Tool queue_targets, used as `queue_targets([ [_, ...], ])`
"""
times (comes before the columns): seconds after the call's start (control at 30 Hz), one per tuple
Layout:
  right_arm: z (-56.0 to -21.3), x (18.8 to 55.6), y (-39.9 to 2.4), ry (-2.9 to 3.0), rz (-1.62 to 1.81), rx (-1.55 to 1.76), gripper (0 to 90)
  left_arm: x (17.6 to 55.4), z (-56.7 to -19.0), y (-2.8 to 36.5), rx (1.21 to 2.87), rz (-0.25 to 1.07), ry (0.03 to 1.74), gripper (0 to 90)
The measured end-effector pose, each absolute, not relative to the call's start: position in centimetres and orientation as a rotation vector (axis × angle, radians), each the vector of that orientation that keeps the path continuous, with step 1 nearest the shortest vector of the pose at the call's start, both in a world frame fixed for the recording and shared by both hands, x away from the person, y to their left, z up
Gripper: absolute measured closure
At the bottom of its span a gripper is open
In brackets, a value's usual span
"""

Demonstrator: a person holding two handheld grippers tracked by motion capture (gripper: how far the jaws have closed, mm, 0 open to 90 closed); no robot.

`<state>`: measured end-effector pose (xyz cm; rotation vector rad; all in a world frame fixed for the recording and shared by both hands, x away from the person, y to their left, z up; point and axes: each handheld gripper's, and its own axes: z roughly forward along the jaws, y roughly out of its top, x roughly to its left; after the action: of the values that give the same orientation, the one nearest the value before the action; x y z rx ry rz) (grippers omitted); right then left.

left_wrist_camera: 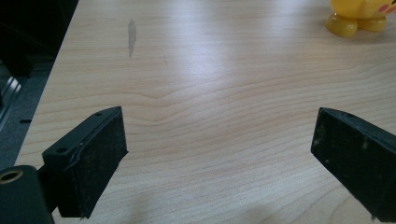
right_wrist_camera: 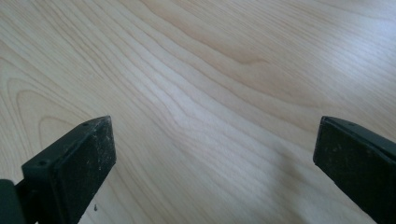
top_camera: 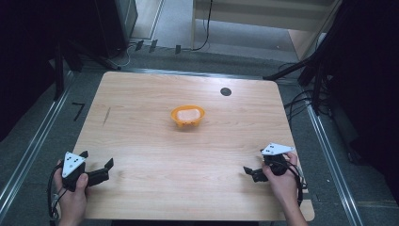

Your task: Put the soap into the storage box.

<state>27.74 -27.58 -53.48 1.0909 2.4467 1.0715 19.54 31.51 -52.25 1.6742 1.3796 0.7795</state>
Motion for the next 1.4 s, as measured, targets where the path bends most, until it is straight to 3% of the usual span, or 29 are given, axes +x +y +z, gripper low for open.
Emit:
queue_targets([
  [1.4,-55.3,21.2,-34.7,2.255,1.184,1.245,0.0,19.5,-52.3,31.3,1.684,0.793,1.373,4.0],
])
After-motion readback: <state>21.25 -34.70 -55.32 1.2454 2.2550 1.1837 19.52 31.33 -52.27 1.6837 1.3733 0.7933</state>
